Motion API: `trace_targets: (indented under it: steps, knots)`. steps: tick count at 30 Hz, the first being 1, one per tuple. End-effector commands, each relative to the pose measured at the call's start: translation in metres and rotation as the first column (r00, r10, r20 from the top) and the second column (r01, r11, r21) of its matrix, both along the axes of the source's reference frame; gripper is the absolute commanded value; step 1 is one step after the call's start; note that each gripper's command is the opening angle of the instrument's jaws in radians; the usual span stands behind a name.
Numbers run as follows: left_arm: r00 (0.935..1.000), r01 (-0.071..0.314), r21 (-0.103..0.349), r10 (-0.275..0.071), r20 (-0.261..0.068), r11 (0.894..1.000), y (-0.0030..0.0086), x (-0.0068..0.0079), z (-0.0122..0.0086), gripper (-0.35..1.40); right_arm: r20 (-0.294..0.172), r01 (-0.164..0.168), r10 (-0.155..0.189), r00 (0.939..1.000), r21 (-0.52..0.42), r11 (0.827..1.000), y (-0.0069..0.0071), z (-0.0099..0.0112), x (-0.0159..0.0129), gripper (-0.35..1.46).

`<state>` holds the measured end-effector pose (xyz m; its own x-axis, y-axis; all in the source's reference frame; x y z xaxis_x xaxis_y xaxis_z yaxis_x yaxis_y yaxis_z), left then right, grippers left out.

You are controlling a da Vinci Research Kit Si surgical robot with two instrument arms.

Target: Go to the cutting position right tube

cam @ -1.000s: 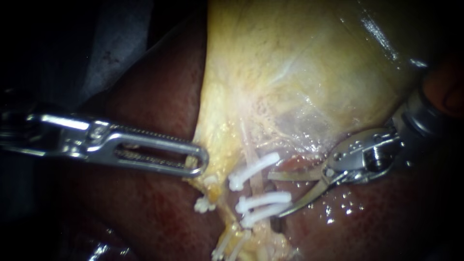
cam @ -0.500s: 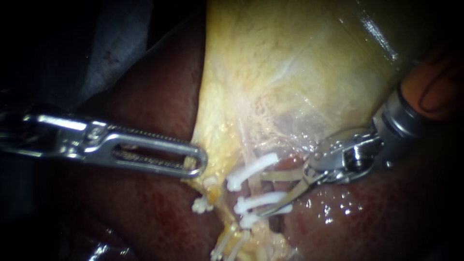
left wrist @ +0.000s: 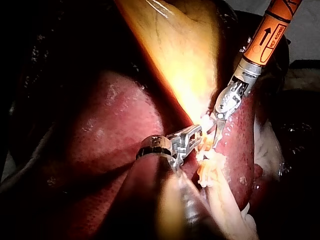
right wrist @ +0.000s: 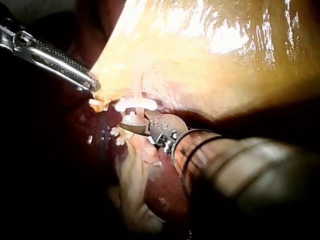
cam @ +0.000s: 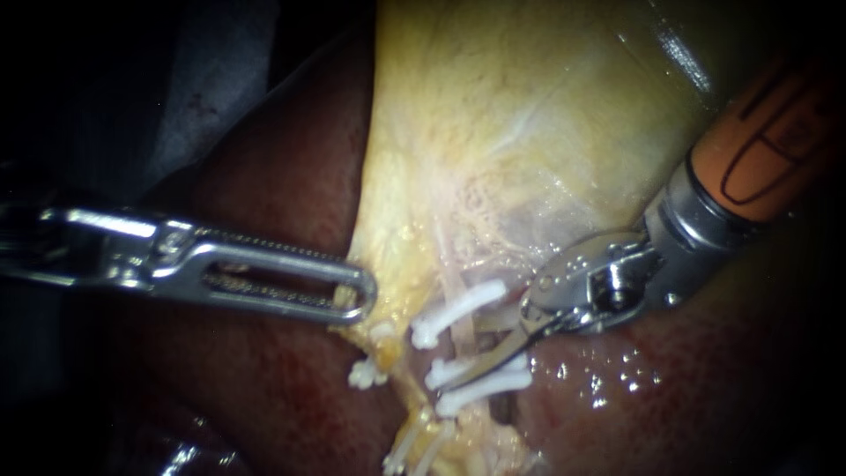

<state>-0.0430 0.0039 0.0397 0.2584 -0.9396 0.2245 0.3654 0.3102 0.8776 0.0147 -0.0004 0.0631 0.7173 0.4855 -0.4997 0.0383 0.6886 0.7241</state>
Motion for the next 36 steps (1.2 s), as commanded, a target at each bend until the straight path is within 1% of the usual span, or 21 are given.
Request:
trace_targets:
  steps: [1,6,8,12,36]
  knots:
    - [1.0,0.0,0.0,0.0,0.0,1.0,0.0,0.0,0.0,-0.35,-0.001,0.0,0.0,1.0,-0.001,1.0,0.0,0.0,0.0,0.41]
    - [1.0,0.0,0.0,0.0,0.0,1.0,0.0,0.0,0.0,-0.35,0.006,-0.005,0.005,1.0,0.007,1.0,0.0001,0.0001,0.0001,0.31]
    - [1.0,0.0,0.0,0.0,0.0,1.0,0.0,0.0,0.0,-0.35,0.009,-0.008,0.008,0.9999,0.011,1.0,0.0001,0.0001,0.0001,0.24]
    - [1.0,0.0,0.0,0.0,0.0,1.0,0.0,0.0,0.0,-0.35,0.012,-0.01,0.009,0.9999,0.015,1.0,0.0001,0.0001,0.0001,0.19]
    - [1.0,0.0,-0.001,0.0,0.0,1.0,0.0001,0.0,0.0002,-0.35,0.009,-0.006,0.006,0.9999,0.014,1.0,0.0001,0.0003,0.0001,0.19]
